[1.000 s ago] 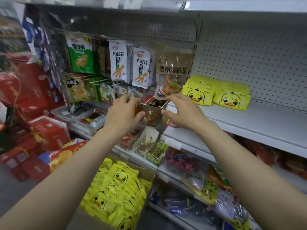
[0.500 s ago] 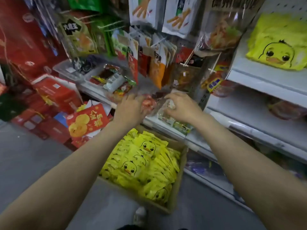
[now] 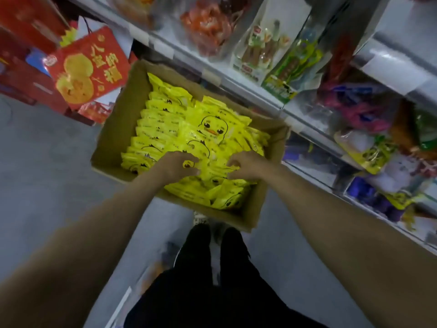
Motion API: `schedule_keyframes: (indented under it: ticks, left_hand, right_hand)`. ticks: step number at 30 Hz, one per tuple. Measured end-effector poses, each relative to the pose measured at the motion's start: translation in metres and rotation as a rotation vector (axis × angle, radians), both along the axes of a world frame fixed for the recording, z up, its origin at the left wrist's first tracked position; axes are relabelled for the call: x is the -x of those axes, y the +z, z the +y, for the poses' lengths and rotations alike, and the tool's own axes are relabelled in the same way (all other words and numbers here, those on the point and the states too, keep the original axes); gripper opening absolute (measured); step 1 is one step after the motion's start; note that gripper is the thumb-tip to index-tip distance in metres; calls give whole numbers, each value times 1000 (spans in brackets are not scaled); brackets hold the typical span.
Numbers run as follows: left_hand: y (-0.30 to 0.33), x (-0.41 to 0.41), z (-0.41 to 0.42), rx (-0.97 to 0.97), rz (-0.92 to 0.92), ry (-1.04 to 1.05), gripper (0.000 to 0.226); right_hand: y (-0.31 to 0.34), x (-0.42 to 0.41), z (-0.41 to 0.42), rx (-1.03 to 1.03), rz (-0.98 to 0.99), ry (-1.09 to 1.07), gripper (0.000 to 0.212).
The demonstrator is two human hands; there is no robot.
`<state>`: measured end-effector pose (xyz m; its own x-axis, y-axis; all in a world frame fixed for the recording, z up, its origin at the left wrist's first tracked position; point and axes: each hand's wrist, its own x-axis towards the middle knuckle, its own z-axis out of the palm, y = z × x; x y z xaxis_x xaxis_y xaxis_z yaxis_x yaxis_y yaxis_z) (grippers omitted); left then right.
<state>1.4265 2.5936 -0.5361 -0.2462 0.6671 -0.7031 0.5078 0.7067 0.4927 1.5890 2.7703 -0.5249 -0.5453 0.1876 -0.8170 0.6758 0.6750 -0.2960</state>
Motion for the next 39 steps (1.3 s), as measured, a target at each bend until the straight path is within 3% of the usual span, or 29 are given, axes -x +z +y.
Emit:
schedule_keyframes:
  ticks: [6,12,15,19,22,27,31,35,39]
  left_hand:
    - [-50,0,-28,98,-84,75,56]
    - [-75,12,-32,129,-82,42,52]
    - [-80,16,-34,129,-70,42,51]
    - [-79,21,-35,93,-104,174,41]
    - [-79,25,-37,64,-139,263,38]
    - [-80,29,-39,61,-191,257,38]
    - [-70,30,-32,45,-228,109,35]
    - [-61,28,-41,252,-246,-162,47]
    - [-66,24,-49,200,-230,-114,29]
  right_hand:
    - [-56,-19,-17,17,-103,43,46]
    - [-74,-24,-20,-105,-61,112,17]
    - [-79,-28,-9,66,50,-35,14]
    - [-68,-35,9,382,172,-463,10]
    - [-65,-30,13,387,262,-621,16]
    - [-62,-10,6,274,348,-681,14]
    - [-62,0,-1,223,371,-797,24]
    - [-61,1,-5,357,289,-967,42]
    - [-54,0,-10,434,246,-1030,54]
